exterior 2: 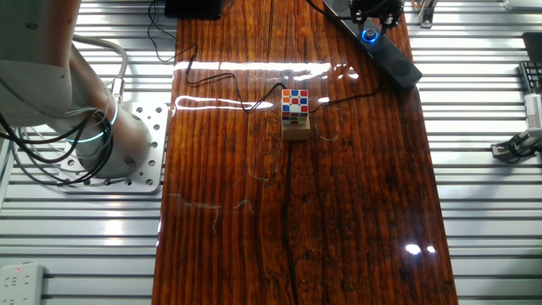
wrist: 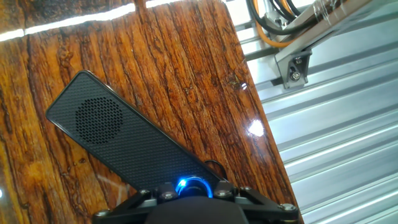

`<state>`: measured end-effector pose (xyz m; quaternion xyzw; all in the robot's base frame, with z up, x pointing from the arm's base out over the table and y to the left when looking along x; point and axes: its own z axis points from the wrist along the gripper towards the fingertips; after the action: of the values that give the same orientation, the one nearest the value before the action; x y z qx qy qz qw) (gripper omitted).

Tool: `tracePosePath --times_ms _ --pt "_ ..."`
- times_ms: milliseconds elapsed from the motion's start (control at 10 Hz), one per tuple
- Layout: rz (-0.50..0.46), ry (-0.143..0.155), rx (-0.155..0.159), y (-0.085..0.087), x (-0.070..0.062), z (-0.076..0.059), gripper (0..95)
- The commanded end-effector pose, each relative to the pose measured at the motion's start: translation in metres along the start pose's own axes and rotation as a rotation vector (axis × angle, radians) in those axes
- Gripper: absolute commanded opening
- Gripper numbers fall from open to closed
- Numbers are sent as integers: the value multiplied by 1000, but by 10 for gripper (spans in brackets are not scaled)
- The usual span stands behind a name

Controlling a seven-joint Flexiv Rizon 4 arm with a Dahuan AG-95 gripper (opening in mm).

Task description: Turn the knob to increase the volume of the speaker

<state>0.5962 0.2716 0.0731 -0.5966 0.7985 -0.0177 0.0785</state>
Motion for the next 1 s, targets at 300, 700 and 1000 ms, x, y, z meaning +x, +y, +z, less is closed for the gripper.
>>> tracePosePath --times_ms 300,700,1000 --pt "4 -1 1 1 1 0 380" --pt "7 -3 0 1 1 2 380" --pt "16 -2 0 1 1 2 380"
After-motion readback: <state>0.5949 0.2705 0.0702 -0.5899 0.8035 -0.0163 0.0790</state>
